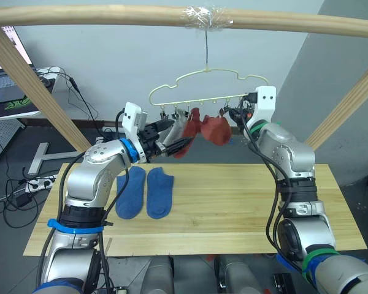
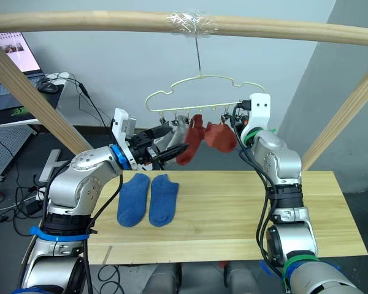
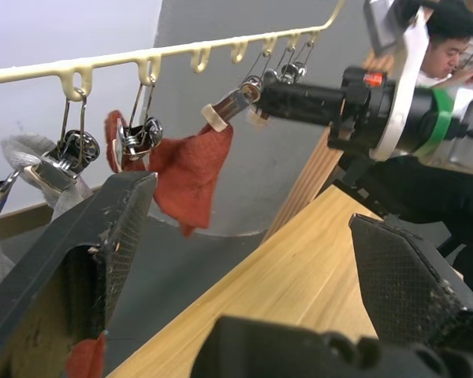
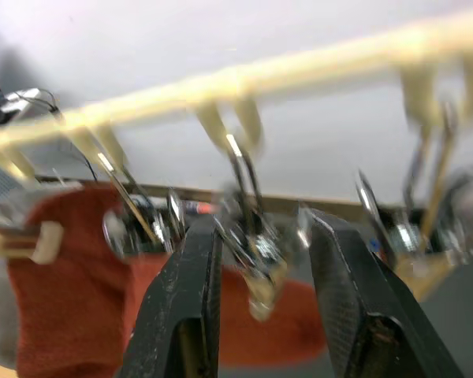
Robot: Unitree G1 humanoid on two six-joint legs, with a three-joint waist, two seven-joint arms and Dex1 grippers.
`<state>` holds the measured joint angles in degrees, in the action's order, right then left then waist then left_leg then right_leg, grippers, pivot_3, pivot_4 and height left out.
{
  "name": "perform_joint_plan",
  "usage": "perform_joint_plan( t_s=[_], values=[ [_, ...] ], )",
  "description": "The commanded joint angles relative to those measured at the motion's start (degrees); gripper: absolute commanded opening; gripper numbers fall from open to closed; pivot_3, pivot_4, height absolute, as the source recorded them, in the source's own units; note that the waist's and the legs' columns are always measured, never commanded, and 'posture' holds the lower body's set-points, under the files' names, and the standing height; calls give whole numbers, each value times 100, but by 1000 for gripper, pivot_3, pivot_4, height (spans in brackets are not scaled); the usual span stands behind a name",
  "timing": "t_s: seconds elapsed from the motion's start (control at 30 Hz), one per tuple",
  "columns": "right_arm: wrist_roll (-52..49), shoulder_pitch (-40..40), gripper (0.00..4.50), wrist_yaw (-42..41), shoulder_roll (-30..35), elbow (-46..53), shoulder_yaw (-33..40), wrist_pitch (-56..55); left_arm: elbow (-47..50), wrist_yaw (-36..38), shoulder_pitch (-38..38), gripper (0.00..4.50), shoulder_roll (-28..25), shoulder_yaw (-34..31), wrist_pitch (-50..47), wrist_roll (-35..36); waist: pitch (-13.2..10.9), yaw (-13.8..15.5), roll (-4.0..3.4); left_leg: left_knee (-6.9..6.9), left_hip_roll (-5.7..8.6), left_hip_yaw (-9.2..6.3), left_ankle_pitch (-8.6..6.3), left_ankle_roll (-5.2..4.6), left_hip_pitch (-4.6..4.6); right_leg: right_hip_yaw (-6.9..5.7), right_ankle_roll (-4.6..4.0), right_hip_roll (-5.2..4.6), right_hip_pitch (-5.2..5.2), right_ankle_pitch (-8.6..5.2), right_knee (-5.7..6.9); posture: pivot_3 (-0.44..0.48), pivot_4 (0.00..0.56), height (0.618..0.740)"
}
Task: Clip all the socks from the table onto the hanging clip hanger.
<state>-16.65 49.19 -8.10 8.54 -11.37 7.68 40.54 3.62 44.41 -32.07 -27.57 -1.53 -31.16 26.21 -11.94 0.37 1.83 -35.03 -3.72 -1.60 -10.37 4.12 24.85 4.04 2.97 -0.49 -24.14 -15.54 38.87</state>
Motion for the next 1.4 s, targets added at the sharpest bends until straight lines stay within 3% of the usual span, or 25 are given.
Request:
perform_joint_plan(
  t_s=[0.03,0.6,0.67,1.4],
  values=[
    [-8,179,1643,-17,-6,94,-4,-65,171,-30,-7,4500,17,-67,78,28,0,5,0,0,0,0,0,0,0,0,0,0,0,0,0,162,173,740],
    [158,355,1643,67,-6,-273,-36,-201,210,-154,64,4500,16,-76,101,3,0,11,0,0,0,0,0,0,0,0,0,0,0,0,2,174,174,740],
    [175,368,1265,87,-4,-296,-17,-225,202,-156,68,4500,13,-68,108,-9,0,13,0,0,0,0,0,0,0,0,0,0,0,0,2,174,174,740],
    [217,487,1265,114,31,-431,66,-292,187,-176,96,4500,56,-32,144,-42,0,19,0,1,0,0,0,0,0,0,0,0,0,0,2,168,170,740]
  ],
)
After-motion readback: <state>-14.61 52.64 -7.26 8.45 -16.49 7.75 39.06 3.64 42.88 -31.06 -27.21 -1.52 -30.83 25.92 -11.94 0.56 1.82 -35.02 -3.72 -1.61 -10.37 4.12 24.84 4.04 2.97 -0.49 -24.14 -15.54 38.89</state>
